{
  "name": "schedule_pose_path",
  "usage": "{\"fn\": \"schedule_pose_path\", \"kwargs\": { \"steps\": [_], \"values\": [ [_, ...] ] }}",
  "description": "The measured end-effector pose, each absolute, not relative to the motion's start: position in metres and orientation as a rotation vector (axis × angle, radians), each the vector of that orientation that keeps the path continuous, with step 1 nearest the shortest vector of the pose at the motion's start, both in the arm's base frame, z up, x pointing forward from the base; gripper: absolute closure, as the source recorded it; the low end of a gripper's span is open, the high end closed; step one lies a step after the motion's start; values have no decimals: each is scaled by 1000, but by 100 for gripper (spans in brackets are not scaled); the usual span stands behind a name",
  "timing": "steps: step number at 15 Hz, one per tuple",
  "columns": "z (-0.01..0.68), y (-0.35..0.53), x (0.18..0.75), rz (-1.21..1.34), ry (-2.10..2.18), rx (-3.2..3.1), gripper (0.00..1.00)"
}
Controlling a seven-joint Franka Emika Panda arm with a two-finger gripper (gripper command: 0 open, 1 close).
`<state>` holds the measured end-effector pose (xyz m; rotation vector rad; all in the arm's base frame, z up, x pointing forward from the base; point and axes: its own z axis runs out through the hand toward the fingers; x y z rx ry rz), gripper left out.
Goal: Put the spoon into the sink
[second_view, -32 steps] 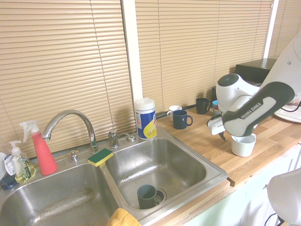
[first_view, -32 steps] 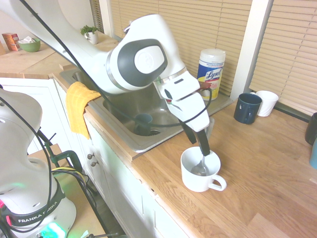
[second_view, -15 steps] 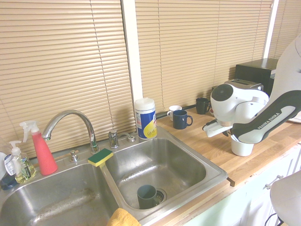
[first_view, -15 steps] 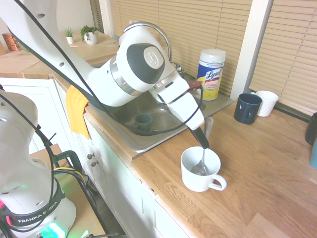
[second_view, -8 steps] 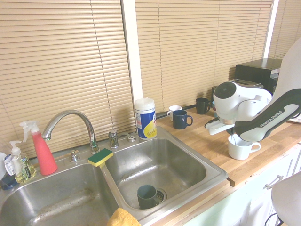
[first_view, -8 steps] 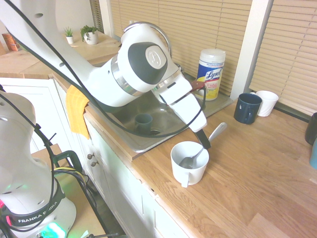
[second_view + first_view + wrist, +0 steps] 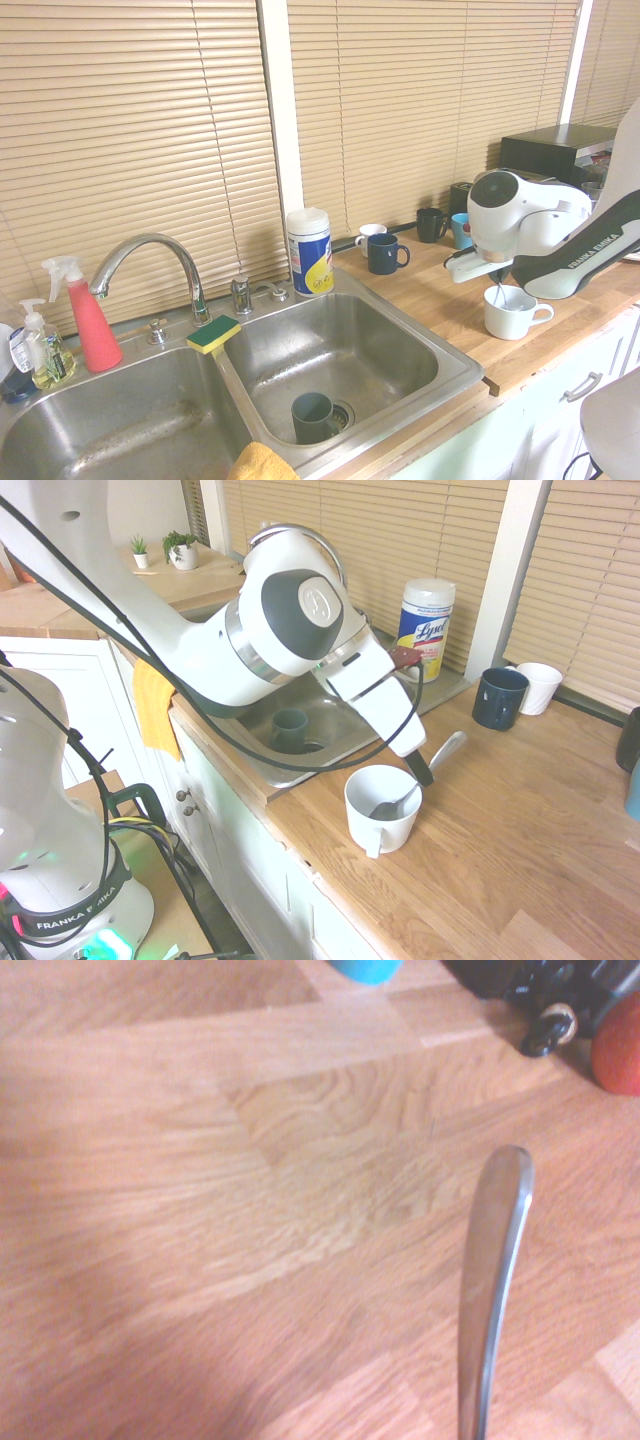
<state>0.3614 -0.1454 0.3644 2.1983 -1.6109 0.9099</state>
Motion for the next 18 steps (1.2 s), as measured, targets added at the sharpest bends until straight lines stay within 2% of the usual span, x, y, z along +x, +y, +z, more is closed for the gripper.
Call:
{"fn": "schedule_pose_path", "kwargs": {
  "steps": [11,18],
  "values": [
    [419,-131,357,1118,-1634,2196,100],
    [484,-57,342,1208,-1552,2210,100]
  ]
}}
